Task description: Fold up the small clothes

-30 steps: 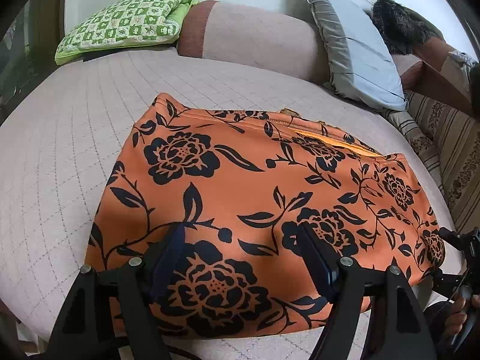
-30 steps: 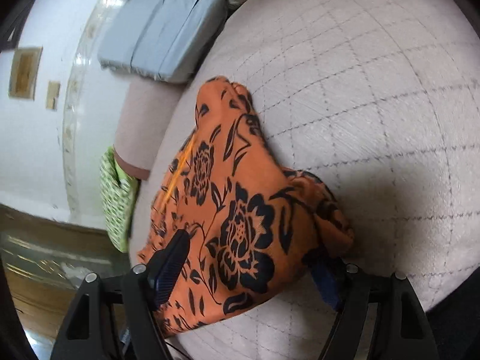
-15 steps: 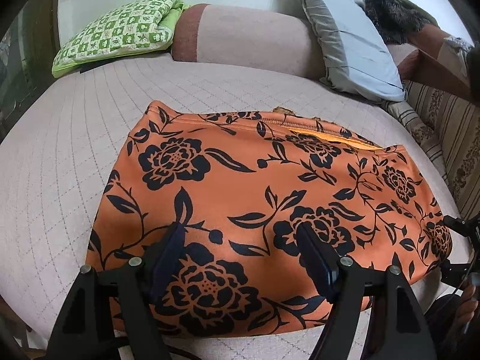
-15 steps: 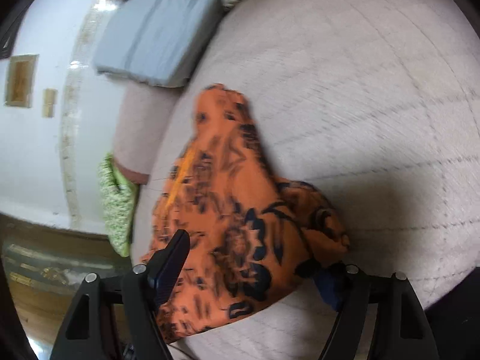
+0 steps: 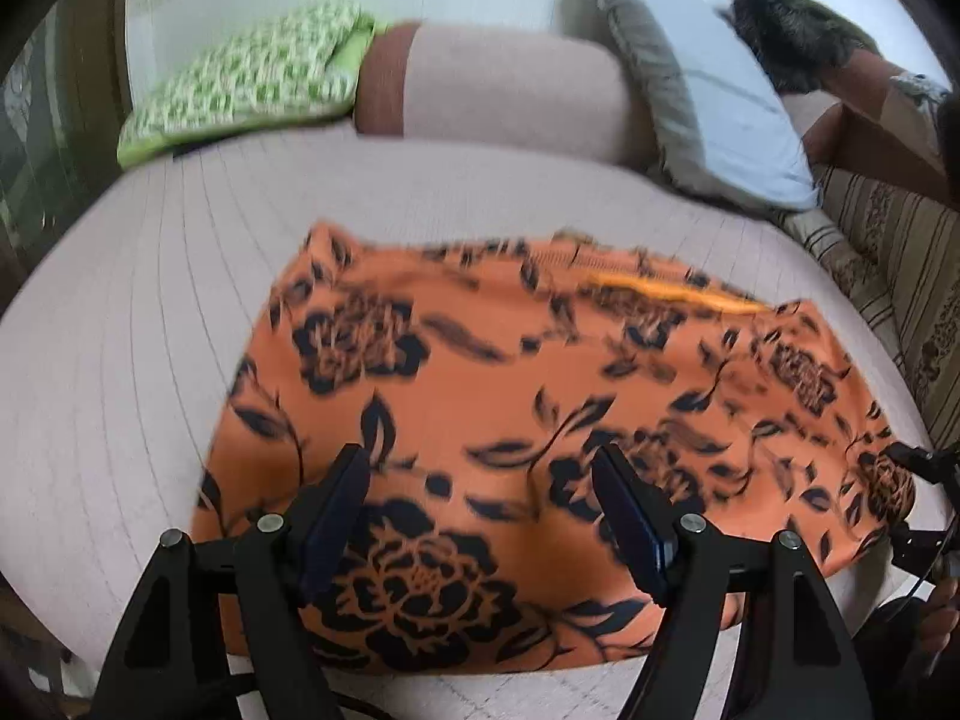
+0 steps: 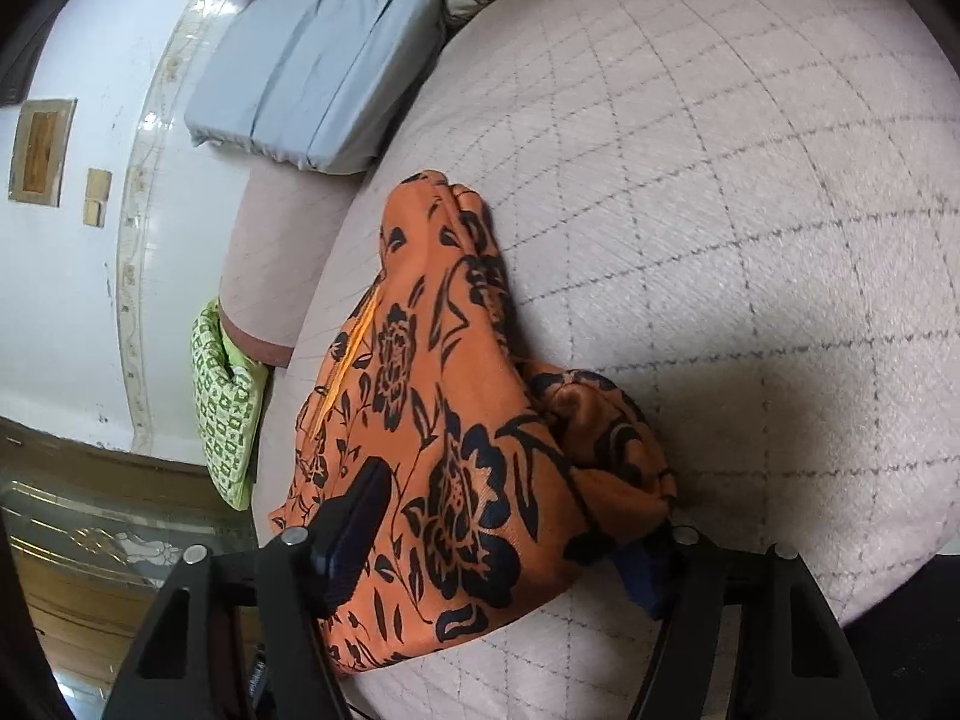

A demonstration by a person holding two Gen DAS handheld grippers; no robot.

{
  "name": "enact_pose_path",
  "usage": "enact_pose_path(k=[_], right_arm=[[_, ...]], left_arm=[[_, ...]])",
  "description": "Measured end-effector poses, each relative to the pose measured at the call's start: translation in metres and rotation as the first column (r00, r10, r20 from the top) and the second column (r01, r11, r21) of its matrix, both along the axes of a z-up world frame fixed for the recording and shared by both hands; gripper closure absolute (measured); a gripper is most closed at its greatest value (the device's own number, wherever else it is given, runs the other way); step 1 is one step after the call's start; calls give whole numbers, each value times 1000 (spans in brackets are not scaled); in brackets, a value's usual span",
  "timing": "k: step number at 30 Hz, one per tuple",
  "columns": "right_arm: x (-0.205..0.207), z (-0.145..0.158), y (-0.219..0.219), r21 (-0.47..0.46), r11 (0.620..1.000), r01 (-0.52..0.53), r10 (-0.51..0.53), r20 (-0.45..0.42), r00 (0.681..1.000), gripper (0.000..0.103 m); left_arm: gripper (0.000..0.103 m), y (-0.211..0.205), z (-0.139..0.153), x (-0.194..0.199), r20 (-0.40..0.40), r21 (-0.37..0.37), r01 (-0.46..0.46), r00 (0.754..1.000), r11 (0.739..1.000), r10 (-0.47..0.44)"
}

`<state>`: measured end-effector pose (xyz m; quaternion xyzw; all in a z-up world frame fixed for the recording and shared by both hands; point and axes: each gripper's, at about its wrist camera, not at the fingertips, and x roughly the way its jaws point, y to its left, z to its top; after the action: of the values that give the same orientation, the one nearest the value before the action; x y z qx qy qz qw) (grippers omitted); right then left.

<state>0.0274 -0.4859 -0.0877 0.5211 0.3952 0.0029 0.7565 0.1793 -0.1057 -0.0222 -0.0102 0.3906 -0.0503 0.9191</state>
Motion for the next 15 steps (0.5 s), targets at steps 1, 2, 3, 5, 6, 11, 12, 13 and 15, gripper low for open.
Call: enact_pose_path(k=[1,2,3,5,6,11,12,13,15], right_arm=[[2,-2,-1,-1,1000,-3,3,-6,1000,30],[3,-5,-1,7,1000,-5,5,-9,1000,29],[3,-9,-2,17,1000,-2,3,-10,1000,29],[4,-12,-5,36,999,-3,3,-7,1000,29],[6,-10,-4,15,1000,-21,22,-15,1000,30],[7,-5,-8,-41,998,-52,50,-56,997,74],[7,-4,-7,-51,997,-57,54,-57,997,74],[8,-4,-6,-52,997,-59,56,-57,997,70],[9,-7,-5,-34,998,-47,45,-66,997,59]], left_arm=[[26,-3,5,-1,27,5,10,1000,1000,-10],[21,-11,10,-1,60,37,21,998,999,-23],[18,-16,8,1,63,65,24,998,998,-28],[17,-29,-10,13,-10,127,38,999,991,-37],[20,-36,-35,25,-128,172,57,991,983,-35],[53,-43,-12,10,-52,99,103,994,990,-99],[51,-43,-6,5,-16,103,103,995,989,-102],[34,-43,-2,-1,26,144,80,996,986,-85],[14,-43,-15,2,-21,161,83,996,983,-81]])
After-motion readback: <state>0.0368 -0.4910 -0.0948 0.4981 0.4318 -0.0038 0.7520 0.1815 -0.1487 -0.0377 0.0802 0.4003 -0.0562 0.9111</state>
